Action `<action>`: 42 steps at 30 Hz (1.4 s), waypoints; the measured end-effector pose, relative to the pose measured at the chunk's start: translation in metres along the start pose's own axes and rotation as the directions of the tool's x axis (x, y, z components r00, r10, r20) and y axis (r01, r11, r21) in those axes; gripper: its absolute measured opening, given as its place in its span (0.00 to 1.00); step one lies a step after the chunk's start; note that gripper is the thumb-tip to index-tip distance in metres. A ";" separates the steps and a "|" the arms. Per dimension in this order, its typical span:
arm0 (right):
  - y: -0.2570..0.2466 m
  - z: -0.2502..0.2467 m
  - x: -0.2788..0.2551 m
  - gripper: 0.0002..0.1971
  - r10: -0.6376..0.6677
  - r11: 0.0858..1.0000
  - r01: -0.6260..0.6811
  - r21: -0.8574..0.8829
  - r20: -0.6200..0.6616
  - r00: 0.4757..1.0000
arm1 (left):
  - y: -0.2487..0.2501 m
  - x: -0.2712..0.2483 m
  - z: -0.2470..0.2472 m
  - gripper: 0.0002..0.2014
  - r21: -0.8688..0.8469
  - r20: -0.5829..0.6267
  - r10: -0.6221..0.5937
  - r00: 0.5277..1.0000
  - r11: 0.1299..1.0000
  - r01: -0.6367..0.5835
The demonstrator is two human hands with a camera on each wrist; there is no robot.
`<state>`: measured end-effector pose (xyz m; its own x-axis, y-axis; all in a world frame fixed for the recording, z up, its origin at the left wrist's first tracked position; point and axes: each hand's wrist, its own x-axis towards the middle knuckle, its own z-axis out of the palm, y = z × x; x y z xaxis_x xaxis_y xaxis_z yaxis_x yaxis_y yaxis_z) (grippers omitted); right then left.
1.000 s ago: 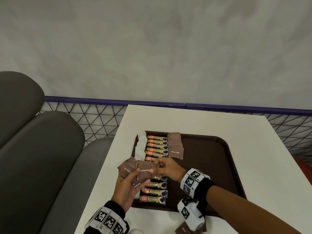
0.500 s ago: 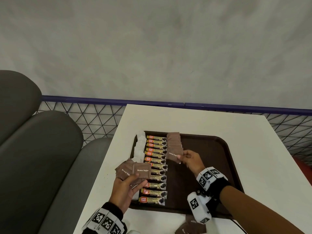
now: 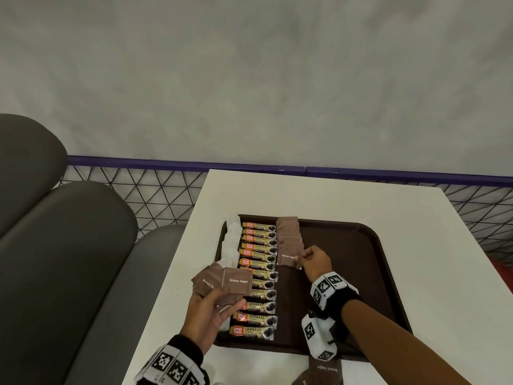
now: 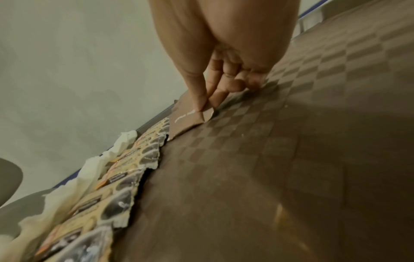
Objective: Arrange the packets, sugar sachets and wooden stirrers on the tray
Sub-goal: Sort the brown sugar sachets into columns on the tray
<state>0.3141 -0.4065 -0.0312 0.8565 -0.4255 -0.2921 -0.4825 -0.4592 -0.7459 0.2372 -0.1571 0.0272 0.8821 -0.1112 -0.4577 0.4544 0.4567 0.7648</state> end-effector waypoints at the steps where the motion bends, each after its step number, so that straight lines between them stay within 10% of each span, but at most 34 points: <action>1: 0.000 0.001 0.000 0.16 0.001 1.000 -0.001 -0.001 0.002 1.000 | -0.001 0.001 -0.001 0.18 -0.002 0.000 -0.004 1.000 1.000 0.004; 10: -0.006 -0.008 -0.014 0.16 -0.127 0.989 0.133 0.071 -0.080 0.989 | -0.002 0.002 0.000 0.20 0.003 -0.019 -0.008 1.000 1.000 0.009; 14: -0.018 -0.004 -0.030 0.11 -0.202 0.962 0.176 0.208 0.114 0.973 | -0.003 0.000 0.004 0.18 0.007 -0.023 0.019 1.000 1.000 -0.019; 18: -0.033 0.005 -0.055 0.10 -0.286 0.949 0.160 0.273 0.522 0.804 | -0.003 -0.004 0.008 0.19 0.013 -0.027 0.033 0.999 0.999 -0.033; 24: -0.039 0.025 -0.074 0.08 -0.352 0.932 0.201 0.302 0.617 0.704 | -0.002 -0.009 0.013 0.16 -0.001 -0.006 0.036 0.999 0.999 -0.036; 42: -0.001 -0.020 -0.017 0.03 -0.166 0.984 0.146 0.098 0.242 0.956 | 0.001 -0.012 -0.001 0.14 -0.072 0.021 -0.072 0.997 0.995 0.073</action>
<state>0.2963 -0.4149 -0.0138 0.9431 -0.1418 -0.3008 -0.3323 -0.4378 -0.8354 0.2271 -0.1546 0.0331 0.8496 -0.1618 -0.5019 0.5075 0.5099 0.6946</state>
